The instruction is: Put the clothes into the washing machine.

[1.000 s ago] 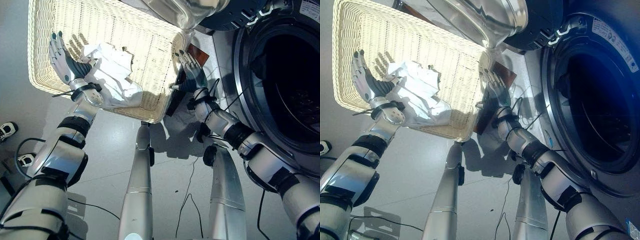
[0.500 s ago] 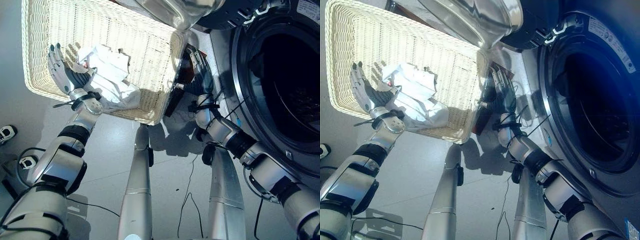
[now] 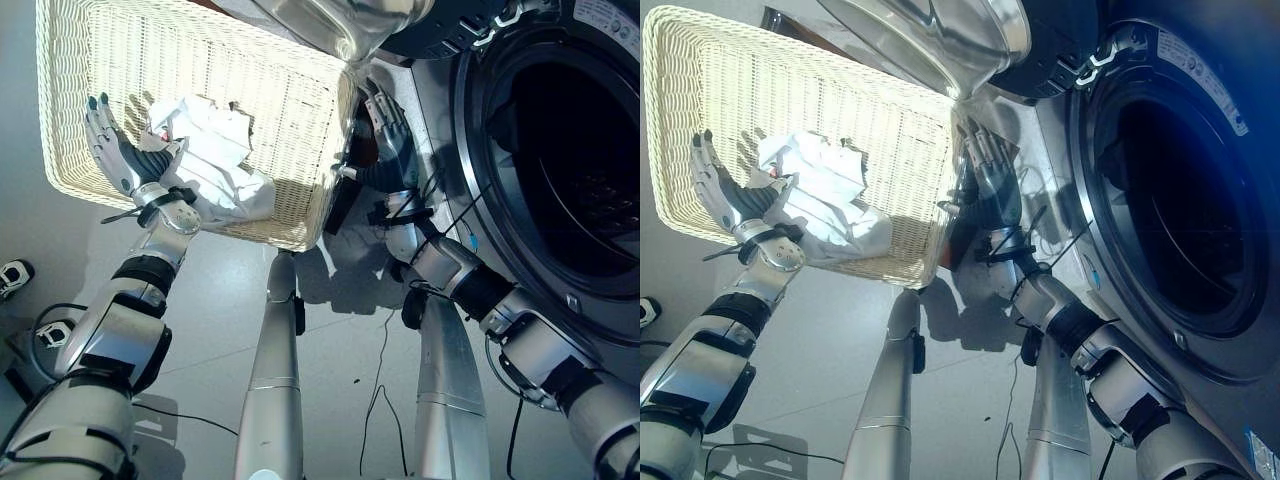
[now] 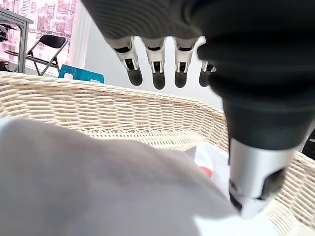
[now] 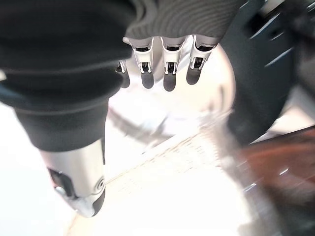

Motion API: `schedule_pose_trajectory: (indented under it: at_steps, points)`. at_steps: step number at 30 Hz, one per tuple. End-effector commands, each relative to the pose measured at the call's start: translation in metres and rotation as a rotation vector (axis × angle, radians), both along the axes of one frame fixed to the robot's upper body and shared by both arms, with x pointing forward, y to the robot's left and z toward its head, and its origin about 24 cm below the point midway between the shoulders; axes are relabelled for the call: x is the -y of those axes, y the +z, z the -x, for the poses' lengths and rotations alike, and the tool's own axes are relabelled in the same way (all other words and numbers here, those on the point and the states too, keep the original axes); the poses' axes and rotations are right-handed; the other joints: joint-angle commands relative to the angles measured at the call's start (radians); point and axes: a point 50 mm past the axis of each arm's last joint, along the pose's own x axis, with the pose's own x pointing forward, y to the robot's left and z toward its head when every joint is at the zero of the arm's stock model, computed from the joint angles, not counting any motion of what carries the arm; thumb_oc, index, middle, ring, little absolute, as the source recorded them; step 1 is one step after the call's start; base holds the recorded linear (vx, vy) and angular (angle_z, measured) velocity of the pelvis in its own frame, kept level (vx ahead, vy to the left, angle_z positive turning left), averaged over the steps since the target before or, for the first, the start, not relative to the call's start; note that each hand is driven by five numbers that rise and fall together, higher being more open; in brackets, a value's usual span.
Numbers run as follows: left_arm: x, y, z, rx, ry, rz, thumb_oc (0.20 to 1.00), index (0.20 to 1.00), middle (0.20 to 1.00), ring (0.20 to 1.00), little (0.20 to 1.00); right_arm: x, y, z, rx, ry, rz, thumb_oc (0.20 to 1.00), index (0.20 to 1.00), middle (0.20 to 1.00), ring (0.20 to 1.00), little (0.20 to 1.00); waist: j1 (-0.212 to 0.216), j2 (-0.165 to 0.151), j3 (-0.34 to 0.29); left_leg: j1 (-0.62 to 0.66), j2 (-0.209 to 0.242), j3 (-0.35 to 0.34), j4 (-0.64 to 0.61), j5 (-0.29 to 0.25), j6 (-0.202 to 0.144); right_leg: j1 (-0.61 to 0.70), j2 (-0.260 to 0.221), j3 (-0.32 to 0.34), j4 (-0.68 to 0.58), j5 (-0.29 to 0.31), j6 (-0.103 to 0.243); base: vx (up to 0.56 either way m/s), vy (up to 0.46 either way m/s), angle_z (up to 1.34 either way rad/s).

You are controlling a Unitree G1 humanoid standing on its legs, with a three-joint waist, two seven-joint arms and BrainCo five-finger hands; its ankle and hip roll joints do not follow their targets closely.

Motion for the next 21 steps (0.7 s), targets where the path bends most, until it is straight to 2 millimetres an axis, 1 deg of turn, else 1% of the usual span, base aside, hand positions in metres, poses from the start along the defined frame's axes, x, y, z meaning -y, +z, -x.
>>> schedule_pose_trajectory:
  at_steps: [1, 6, 7, 10, 17, 21]
  points:
    - [-0.018, 0.025, 0.007, 0.156, 0.070, 0.123, 1.000, 1.000, 1.000, 1.000, 1.000, -0.033, 0.015, 0.023, 0.082, 0.216, 0.108, 1.000, 1.000, 1.000, 1.000, 1.000, 0.012, 0.013, 0.028, -0.021, -0.049, 0.039, 0.111, -0.068, 0.086, 0.127, 0.029, -0.027, -0.287, 0.190, 0.063, 0.00, 0.000, 0.00]
    - [-0.021, 0.033, 0.009, 0.221, 0.066, 0.151, 1.000, 1.000, 1.000, 1.000, 1.000, -0.049, 0.012, 0.025, 0.027, 0.273, 0.211, 1.000, 1.000, 1.000, 1.000, 1.000, 0.028, 0.009, 0.028, -0.020, -0.053, 0.026, 0.114, -0.065, 0.085, 0.136, 0.025, -0.038, -0.286, 0.189, 0.063, 0.00, -0.033, 0.00]
    - [-0.020, 0.037, 0.009, 0.238, 0.064, 0.156, 1.000, 1.000, 1.000, 1.000, 1.000, -0.054, 0.010, 0.023, -0.015, 0.275, 0.253, 1.000, 1.000, 1.000, 1.000, 1.000, 0.034, 0.008, 0.028, -0.019, -0.054, 0.022, 0.115, -0.064, 0.084, 0.140, 0.023, -0.043, -0.286, 0.189, 0.063, 0.00, -0.036, 0.01]
    - [-0.020, 0.041, 0.010, 0.264, 0.064, 0.168, 1.000, 1.000, 1.000, 1.000, 1.000, -0.060, 0.007, 0.021, -0.044, 0.274, 0.302, 1.000, 1.000, 1.000, 1.000, 1.000, 0.045, 0.008, 0.028, -0.018, -0.057, 0.013, 0.118, -0.064, 0.086, 0.144, 0.018, -0.050, -0.280, 0.188, 0.063, 0.00, -0.033, 0.05]
    - [-0.016, 0.052, 0.008, 0.285, 0.037, 0.169, 1.000, 1.000, 1.000, 1.000, 1.000, -0.065, 0.005, 0.008, -0.104, 0.230, 0.366, 1.000, 1.000, 1.000, 1.000, 1.000, 0.066, 0.006, 0.028, -0.017, -0.068, -0.005, 0.120, -0.061, 0.091, 0.153, 0.009, -0.066, -0.281, 0.195, 0.065, 0.01, -0.036, 0.03]
    - [-0.006, 0.061, 0.004, 0.294, 0.001, 0.157, 1.000, 1.000, 1.000, 1.000, 1.000, -0.070, 0.014, 0.000, -0.101, 0.188, 0.398, 1.000, 1.000, 1.000, 1.000, 1.000, 0.084, 0.008, 0.028, -0.022, -0.077, -0.019, 0.124, -0.060, 0.095, 0.155, 0.003, -0.077, -0.283, 0.202, 0.067, 0.01, -0.047, 0.07]
